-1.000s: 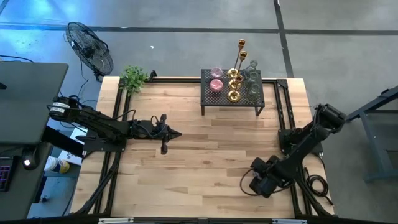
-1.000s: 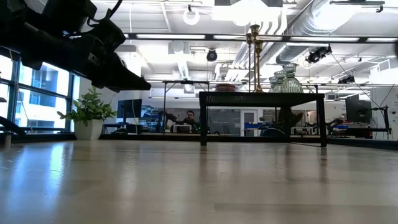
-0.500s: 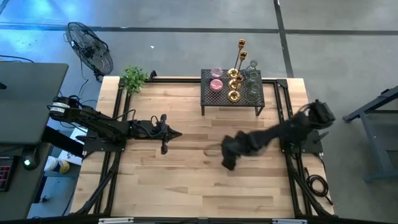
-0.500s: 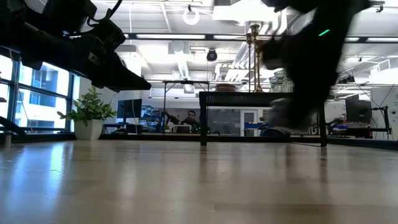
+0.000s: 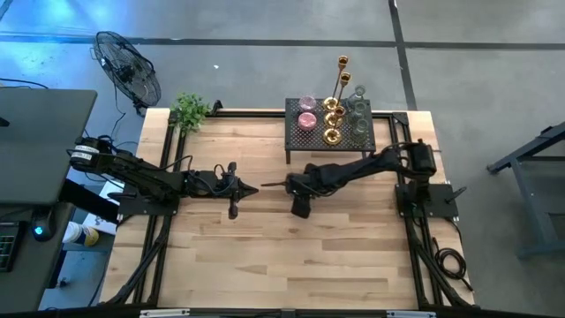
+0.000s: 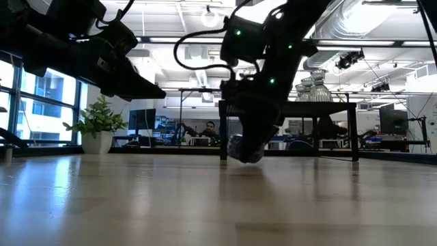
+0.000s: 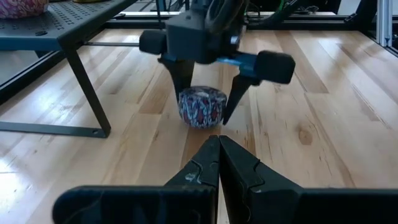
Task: Pick & Place candle stick holders
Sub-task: Put the black patterned scented candle on the shelf aligned with the pink scented candle
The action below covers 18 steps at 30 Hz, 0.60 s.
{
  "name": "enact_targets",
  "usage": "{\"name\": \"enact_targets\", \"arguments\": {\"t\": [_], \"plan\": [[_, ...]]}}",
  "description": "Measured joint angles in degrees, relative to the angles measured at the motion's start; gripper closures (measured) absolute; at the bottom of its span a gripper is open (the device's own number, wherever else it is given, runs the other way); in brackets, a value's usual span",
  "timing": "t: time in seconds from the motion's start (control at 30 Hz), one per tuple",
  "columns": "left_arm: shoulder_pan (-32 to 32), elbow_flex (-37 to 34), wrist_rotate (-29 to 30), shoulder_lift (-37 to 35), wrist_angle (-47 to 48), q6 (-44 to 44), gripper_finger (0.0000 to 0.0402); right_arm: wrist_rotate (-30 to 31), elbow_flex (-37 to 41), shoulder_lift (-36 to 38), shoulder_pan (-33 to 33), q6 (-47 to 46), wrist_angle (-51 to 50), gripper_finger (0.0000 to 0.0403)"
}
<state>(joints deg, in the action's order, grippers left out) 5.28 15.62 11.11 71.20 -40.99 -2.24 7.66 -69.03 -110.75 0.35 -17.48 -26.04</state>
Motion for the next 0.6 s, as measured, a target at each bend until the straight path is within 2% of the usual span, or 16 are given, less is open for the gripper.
{"name": "enact_targets", "arguments": {"t": [0.23, 0.6], "plan": [[0.0, 0.0, 0.02, 0.0, 0.0, 0.0, 0.0401, 0.72, 0.42, -0.28, -0.08, 2.42, 1.56, 0.0115], [0.0, 0.0, 0.07, 0.0, 0.02, -0.04, 0.0401, 1.36, 0.47, -0.27, -0.08, 4.83, 4.61, 0.0064]]}}
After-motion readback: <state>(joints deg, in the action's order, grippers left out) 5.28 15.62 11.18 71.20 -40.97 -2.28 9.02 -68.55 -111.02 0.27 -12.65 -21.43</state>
